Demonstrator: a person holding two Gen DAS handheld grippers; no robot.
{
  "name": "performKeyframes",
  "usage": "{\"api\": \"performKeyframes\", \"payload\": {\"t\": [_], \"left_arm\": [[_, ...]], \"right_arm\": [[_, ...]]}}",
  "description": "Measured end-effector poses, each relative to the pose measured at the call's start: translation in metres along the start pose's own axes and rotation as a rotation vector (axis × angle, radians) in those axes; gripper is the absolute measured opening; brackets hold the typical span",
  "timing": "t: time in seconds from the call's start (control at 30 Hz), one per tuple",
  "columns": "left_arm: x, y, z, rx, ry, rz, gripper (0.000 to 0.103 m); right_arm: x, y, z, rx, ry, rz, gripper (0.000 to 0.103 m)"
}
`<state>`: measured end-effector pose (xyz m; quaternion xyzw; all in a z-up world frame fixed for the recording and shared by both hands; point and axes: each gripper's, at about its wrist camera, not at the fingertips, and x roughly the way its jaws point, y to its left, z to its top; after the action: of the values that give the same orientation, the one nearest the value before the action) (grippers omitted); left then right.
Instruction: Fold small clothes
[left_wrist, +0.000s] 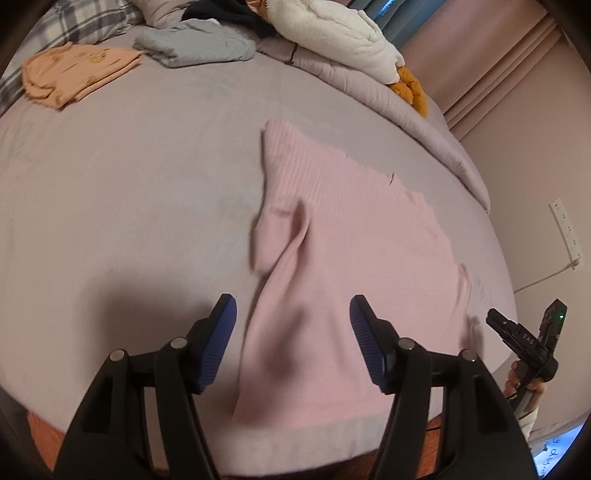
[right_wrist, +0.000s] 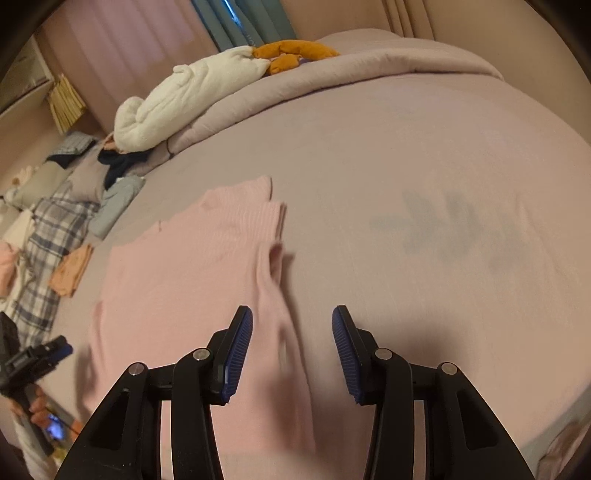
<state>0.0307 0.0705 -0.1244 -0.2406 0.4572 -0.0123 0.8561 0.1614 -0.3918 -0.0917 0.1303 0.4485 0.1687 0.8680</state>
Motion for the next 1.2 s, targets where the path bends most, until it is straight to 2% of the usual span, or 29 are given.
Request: {"api": "performKeyframes", "payload": {"t": [0.1,0.27,0.37,0.57,0.63,0.67,0.7,0.77,0.83,0.87,0.93,1.03,1.2], "left_arm": [[0.001,0.005,-0.016,-0.025,0.021,0.008,0.064],[0.008,0.012,-0.037,-0.077,0.075,-0.023,0.064],[0.009,0.012,-0.046,-0.078,0.084,-0.012,0.063],[0.013,0.014,-0.057,-0.092,0.062,-0.046,0.061],[0.016,0.01,-0.058,-0.078,0.055,-0.051,0.039],[0.017,0.011,-0.059,-0.079,0.054,-0.047,0.013],[0.017,0.01,-0.058,-0.09,0.049,-0.048,0.008],[0.008,0.005,-0.057,-0.085,0.006,-0.061,0.008],[-0.009,-0.004,-0.053,-0.074,-0.039,-0.087,0.008],[-0.019,-0.009,-0.049,-0.072,-0.056,-0.102,0.008],[-0.044,-0.022,-0.039,-0.051,-0.105,-0.114,0.008],[-0.081,-0.034,-0.029,-0.017,-0.183,-0.129,0.008],[-0.128,-0.044,-0.027,0.01,-0.261,-0.168,0.008]], "right_arm": [[0.005,0.002,-0.017,0.017,0.029,0.005,0.045],[0.015,0.0,-0.044,0.048,0.101,0.035,0.045],[0.015,0.002,-0.05,0.039,0.099,0.035,0.044],[0.016,0.003,-0.054,0.06,0.096,0.079,0.023],[0.019,0.003,-0.055,0.072,0.09,0.084,0.013],[0.021,0.003,-0.055,0.077,0.086,0.084,0.01],[0.021,0.004,-0.056,0.083,0.083,0.089,0.009],[0.018,0.005,-0.056,0.103,0.081,0.112,0.008],[0.009,0.007,-0.053,0.113,0.054,0.156,0.007],[0.0,0.01,-0.05,0.123,0.033,0.137,0.007],[-0.019,0.017,-0.041,0.121,-0.015,0.173,0.007],[-0.051,0.03,-0.028,0.087,-0.096,0.221,0.007],[-0.101,0.05,-0.018,0.037,-0.242,0.268,0.007]]}}
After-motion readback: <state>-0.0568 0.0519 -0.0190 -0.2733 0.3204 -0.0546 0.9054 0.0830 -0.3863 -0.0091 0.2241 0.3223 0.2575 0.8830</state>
